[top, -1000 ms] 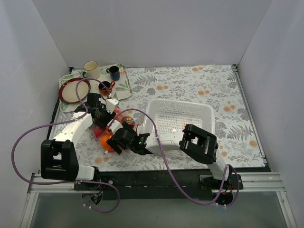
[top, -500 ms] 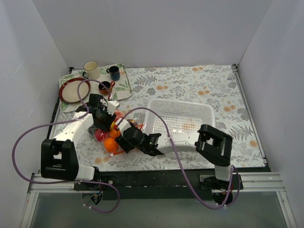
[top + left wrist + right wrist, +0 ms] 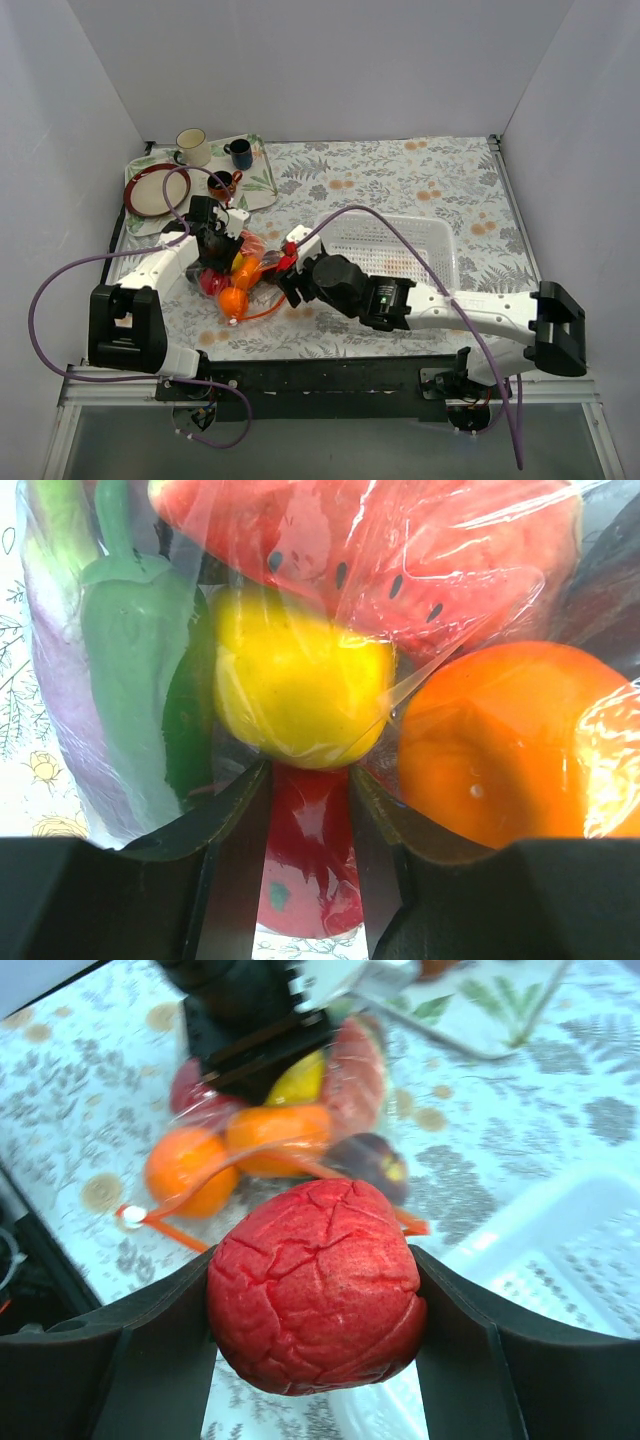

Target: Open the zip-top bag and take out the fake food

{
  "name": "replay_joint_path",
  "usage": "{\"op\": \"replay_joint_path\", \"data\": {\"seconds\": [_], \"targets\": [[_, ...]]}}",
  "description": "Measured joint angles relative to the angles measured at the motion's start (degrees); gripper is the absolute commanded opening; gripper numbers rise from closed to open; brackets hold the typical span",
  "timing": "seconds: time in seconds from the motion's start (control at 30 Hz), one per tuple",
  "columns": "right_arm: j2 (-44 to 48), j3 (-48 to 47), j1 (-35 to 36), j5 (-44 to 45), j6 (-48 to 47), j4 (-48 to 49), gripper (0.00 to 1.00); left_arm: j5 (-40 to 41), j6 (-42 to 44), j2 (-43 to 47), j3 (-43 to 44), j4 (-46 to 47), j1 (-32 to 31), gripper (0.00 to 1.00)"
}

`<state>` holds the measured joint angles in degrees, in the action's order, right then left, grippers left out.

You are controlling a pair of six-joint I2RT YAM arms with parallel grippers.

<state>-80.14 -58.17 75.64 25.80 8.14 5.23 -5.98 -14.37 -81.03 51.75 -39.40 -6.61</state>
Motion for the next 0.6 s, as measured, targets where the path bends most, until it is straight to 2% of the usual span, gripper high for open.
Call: {"op": "replay_joint_path", "data": {"seconds": [0.07, 0.1, 0.13, 0.17, 0.2, 0.33, 0.5, 0.6], "targets": [[2.2, 0.0, -1.1, 2.7, -0.2, -1.6, 0.29, 0.0, 0.0, 0.0, 0.0, 0.0, 0.0, 0.35], [3.1, 0.0, -2.1, 3.9, -0.1, -2.4, 0.32, 0.0, -0.1, 0.1, 0.0, -0.1, 0.0, 0.35], [3.9, 0.3, -3.7, 4.7, 0.3, -3.2, 0.41, -0.1, -0.3, 0.1, 0.1, -0.3, 0.0, 0.34], [4.7, 0.9, -5.6, 5.2, 0.7, -3.9, 0.56, -0.5, -0.6, 0.2, 0.4, -1.0, 0.0, 0.35], [5.3, 1.7, -7.2, 5.6, 1.0, -4.4, 0.97, -1.1, -1.0, 0.2, 1.2, -2.3, 0.0, 0.35], [7.9, 6.9, -13.9, 7.3, 2.6, -7.6, 0.99, -5.6, -3.0, 0.2, 9.0, -9.8, 0.0, 0.4], [8.3, 8.4, -14.2, 8.4, 2.9, -10.9, 0.98, -10.4, -5.7, 1.0, 22.9, -14.2, 0.0, 0.42], [8.3, 8.1, -14.1, 8.6, 2.9, -12.0, 0.99, -10.7, -6.4, 3.4, 25.4, -14.1, 0.3, 0.42]]}}
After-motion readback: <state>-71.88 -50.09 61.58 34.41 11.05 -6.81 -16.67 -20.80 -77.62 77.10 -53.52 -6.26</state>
